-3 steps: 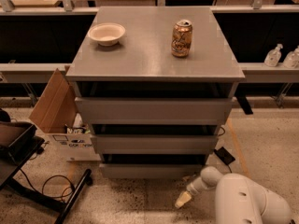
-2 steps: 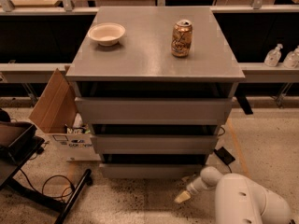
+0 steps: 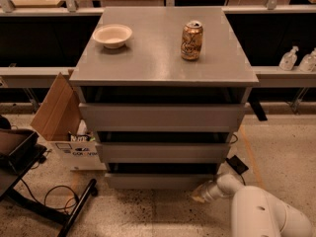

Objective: Close bottom drawer

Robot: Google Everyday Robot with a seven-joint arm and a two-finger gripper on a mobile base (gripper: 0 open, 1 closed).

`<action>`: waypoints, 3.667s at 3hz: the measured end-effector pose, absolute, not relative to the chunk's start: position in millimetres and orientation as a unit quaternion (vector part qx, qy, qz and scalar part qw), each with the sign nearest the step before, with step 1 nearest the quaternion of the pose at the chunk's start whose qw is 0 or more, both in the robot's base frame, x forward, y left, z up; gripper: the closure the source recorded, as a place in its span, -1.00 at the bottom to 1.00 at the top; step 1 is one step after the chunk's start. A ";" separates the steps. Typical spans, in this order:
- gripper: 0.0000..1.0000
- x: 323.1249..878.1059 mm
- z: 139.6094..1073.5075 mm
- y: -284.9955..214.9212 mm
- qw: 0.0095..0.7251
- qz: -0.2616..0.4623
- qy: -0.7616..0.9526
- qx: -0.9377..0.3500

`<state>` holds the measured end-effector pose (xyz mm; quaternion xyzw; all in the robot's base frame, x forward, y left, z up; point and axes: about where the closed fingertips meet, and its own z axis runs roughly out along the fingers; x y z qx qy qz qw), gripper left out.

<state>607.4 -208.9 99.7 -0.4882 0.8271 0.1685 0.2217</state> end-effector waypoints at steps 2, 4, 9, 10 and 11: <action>1.00 635.4 114.1 -234.7 0.260 0.141 0.830 -0.473; 1.00 668.3 129.0 -228.2 0.270 0.123 0.823 -0.485; 1.00 633.0 177.5 -314.9 0.243 0.034 0.830 -0.500; 1.00 649.7 259.6 -400.1 0.224 -0.096 0.821 -0.517; 1.00 708.7 399.0 -408.8 0.253 -0.212 0.777 -0.536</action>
Offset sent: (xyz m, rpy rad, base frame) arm 0.0254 -0.0240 0.0135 -0.0012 -0.0771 -0.0484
